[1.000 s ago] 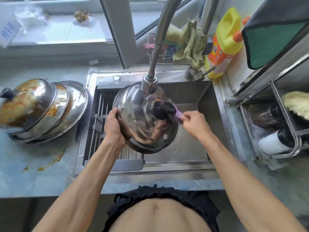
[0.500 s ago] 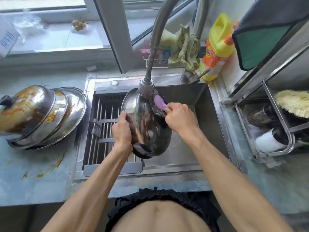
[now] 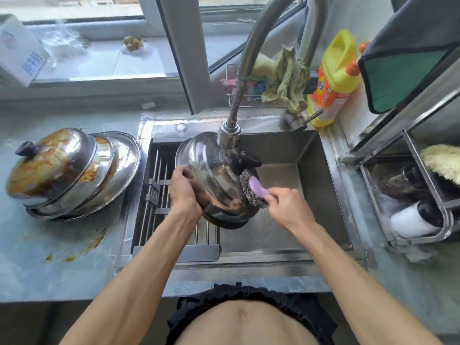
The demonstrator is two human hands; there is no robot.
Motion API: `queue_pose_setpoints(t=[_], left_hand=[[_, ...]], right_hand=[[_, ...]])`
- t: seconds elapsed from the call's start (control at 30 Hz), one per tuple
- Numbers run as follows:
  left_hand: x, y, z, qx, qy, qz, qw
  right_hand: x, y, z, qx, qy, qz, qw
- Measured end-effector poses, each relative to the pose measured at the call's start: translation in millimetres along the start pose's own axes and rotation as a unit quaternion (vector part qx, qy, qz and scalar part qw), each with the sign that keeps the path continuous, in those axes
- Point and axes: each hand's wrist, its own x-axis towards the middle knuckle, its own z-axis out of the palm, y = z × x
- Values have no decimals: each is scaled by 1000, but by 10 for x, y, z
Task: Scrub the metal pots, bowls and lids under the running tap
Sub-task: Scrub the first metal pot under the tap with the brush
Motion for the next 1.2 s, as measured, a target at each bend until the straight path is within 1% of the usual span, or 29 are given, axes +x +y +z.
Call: queue_pose_setpoints(t=[0.1,0.23,0.3,0.43,0.53,0.67,0.8,0.97,1.03,1.1,1.2], left_hand=[[-51,-58,103,26,-45,11,999],[-101,-125,179,80,-74,19,994],[-123,-109,181,117,-91,24,989],[-153,-89,229,162,-127,34,978],[-110,-177,291,204,-130,55,969],[-132,-363,289,217,-119,54,968],[-210,-474,229,191,-109,63,974],[-220,-539,85,158,-125,103,974],[-206,-565,29,156,-133,120,971],[-200,-560,-25,146,-151,131,969],[-151,-520,-109,153,-191,127,961]], right_hand=[[-164,-29,72,5,29,-36,999],[-162,-141,-22,-3,83,-56,995],[-143,-166,-115,10,106,-58,993],[-128,-81,-283,100,144,-26,984],[-70,39,-323,145,154,42,977],[-28,194,-271,204,149,144,957],[21,281,-117,284,109,246,920],[220,244,88,373,36,363,853],[335,203,129,377,10,384,842],[467,178,168,395,-12,387,833],[554,135,182,424,-20,385,820]])
